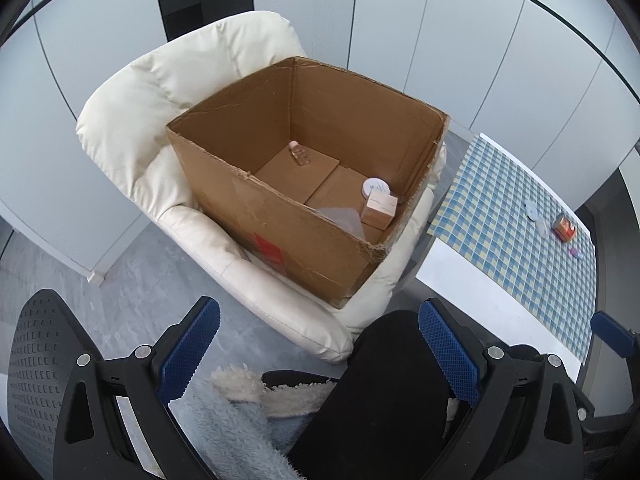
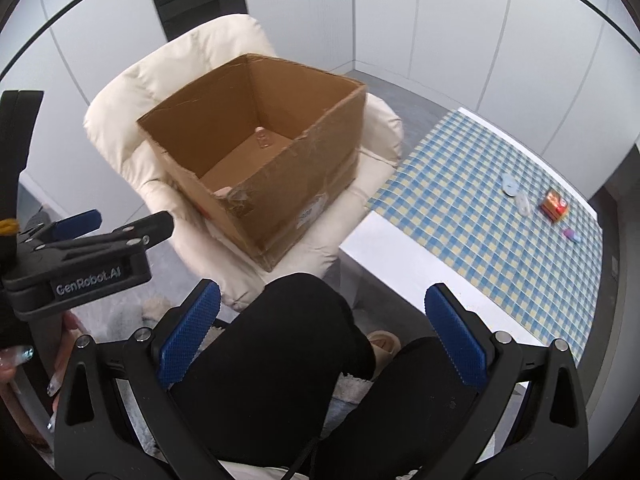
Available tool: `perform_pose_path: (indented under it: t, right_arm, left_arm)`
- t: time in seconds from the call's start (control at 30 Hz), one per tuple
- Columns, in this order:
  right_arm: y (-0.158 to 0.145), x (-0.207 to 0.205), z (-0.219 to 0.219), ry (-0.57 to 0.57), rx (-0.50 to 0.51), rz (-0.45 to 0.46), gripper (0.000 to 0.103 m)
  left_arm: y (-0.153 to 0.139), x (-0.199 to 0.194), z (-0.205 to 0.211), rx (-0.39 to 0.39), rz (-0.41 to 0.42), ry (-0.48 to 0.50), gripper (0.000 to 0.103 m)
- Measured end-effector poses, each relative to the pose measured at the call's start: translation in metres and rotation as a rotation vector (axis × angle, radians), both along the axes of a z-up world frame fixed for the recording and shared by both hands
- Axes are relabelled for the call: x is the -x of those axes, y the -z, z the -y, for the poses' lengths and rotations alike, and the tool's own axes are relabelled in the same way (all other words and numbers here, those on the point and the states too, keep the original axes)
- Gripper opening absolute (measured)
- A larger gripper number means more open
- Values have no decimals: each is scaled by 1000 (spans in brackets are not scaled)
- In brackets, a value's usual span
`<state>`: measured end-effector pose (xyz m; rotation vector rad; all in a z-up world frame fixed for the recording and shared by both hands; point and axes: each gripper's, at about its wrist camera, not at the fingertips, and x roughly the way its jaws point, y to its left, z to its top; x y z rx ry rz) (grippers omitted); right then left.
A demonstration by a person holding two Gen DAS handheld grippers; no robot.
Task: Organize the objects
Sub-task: 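Withdraw both open grippers from the cardboard box toward the checked table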
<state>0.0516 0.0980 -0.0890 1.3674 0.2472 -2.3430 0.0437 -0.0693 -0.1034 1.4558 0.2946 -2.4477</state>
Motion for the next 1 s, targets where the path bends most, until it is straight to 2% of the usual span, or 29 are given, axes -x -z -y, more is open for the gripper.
perform_pose_path:
  t: [0.37, 1.0]
  right_arm:
    - [2, 7, -16, 113, -42, -33, 103]
    - [11, 18, -74, 258, -33, -10, 103]
  left_arm:
    - [5, 7, -14, 2, 12, 41, 100]
    - [15, 29, -63, 28, 36, 158, 100]
